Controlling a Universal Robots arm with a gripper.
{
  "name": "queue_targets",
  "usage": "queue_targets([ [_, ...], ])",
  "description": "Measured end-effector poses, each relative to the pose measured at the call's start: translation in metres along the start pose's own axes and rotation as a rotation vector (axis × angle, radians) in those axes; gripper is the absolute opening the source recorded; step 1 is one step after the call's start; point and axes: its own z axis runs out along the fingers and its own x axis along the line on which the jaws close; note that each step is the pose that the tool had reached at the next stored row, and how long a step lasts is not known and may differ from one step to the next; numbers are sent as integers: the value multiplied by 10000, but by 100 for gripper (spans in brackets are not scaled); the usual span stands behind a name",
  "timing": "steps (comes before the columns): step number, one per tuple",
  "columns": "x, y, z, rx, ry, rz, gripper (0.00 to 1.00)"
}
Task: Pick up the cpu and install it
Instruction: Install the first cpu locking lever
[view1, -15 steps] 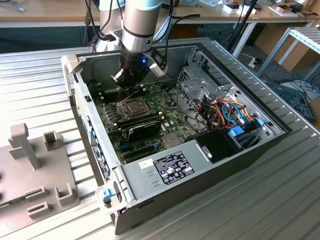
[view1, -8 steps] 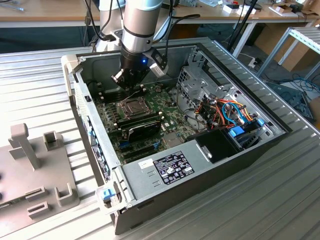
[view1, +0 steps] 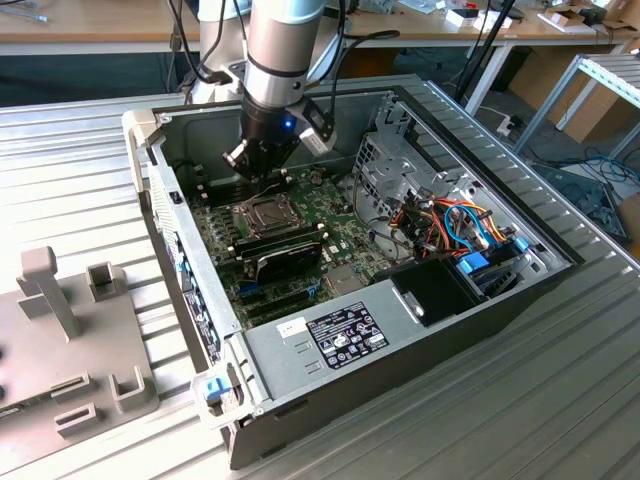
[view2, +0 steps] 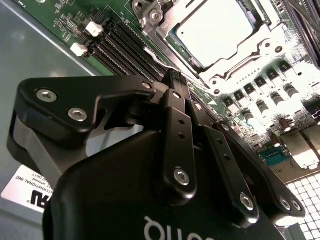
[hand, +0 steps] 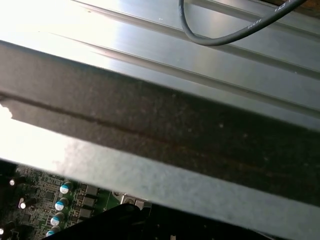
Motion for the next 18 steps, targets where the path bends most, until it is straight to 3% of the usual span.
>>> queue_targets([
  [18, -1, -7, 89, 1, 0, 1, 11],
])
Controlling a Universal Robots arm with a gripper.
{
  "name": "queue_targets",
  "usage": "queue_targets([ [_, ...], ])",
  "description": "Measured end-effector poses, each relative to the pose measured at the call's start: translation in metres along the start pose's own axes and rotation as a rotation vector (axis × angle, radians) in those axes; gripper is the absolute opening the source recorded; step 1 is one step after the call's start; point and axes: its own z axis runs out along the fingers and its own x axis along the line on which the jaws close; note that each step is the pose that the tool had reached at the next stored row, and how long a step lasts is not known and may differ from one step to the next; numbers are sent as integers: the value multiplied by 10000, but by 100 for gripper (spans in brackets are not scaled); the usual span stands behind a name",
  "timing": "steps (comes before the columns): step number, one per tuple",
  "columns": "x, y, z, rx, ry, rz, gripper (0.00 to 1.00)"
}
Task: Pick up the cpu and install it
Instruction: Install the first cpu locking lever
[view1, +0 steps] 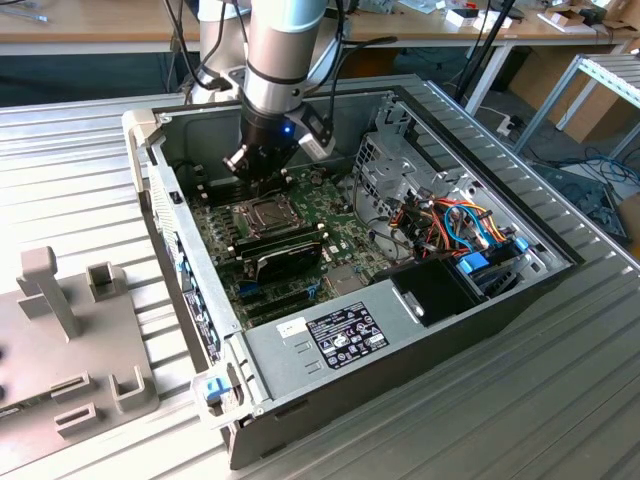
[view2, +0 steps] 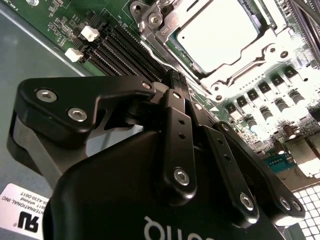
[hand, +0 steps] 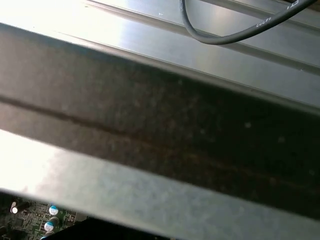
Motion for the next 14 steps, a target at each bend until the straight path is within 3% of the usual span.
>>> queue_targets([
  [14, -1, -4, 62, 3, 3, 1, 11],
])
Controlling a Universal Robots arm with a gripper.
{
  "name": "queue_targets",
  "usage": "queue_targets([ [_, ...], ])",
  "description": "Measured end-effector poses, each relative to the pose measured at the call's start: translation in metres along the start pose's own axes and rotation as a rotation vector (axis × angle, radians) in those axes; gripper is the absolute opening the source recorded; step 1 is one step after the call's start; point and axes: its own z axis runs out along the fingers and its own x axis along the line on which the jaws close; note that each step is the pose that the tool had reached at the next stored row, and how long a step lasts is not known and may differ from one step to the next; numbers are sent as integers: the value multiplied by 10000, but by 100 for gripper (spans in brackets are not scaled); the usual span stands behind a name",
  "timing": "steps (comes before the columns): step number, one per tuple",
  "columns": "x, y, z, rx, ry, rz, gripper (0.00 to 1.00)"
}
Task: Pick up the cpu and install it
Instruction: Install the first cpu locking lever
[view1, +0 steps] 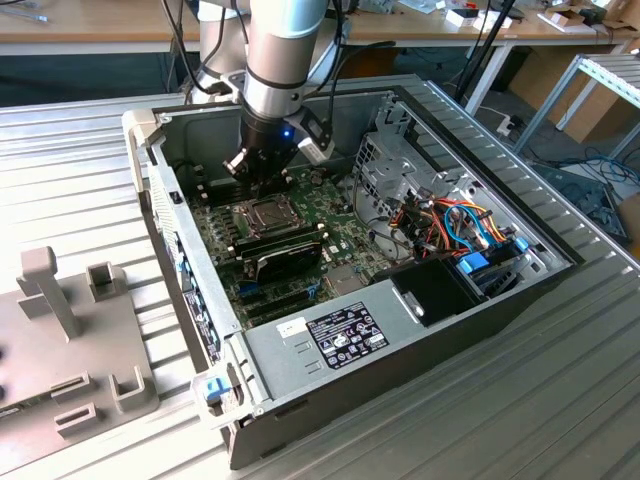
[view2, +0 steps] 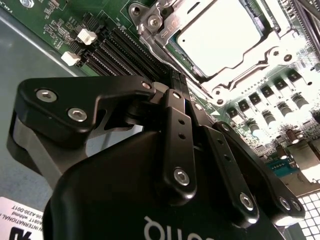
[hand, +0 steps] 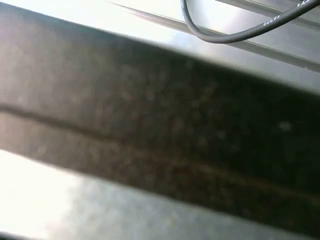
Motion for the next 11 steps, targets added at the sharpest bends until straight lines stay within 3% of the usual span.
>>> queue_targets([
  [9, 0, -1, 34, 0, 0, -1, 11],
  [10, -3, 9, -104, 7, 0, -1, 11],
  [11, -3, 10, -112, 10, 2, 0, 11],
])
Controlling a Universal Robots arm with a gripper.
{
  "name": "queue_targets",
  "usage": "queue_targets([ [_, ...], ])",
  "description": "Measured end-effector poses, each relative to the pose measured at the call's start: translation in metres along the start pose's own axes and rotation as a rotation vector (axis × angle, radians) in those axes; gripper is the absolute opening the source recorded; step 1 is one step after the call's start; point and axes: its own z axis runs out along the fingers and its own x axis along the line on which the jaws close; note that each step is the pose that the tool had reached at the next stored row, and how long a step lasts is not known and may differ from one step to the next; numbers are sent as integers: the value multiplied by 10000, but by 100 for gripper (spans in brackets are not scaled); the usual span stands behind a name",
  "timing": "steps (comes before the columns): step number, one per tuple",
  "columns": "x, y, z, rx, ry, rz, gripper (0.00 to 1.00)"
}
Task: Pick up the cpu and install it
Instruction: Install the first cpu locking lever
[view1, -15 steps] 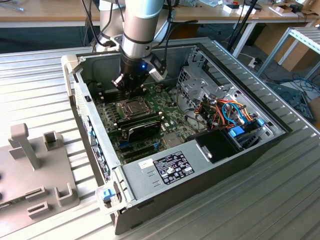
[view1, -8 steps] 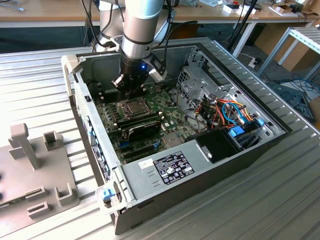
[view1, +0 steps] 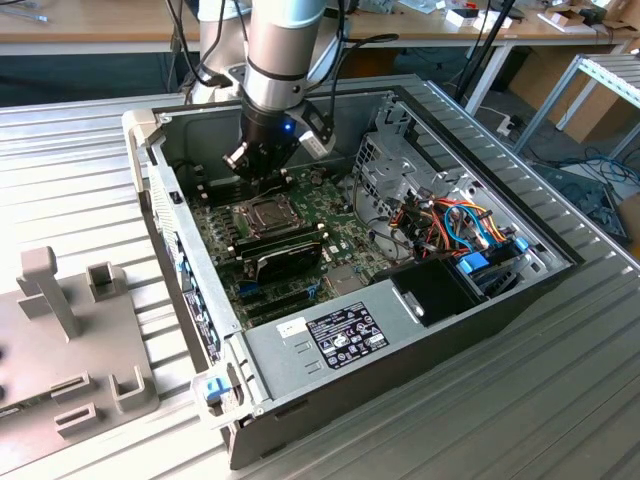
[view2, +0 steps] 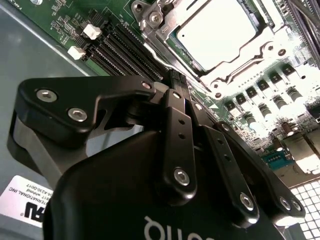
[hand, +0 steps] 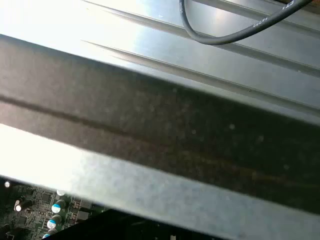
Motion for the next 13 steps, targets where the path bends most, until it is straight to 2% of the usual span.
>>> queue_targets([
  [1, 0, 1, -20, 1, 1, 1, 11],
  [2, 0, 2, -32, -46, -15, 1, 11],
  [4, 0, 2, -37, -193, -56, 0, 11],
  [5, -1, 1, -37, -296, -85, -1, 11],
  [7, 1, -5, -39, -625, -178, -1, 11],
  [8, 3, -9, -40, -766, -218, -2, 11],
  [9, 3, -10, -41, -836, -237, -2, 11],
  [12, 3, -9, -69, -879, -250, 0, 11],
  [13, 2, -6, -122, -880, -249, -1, 11],
])
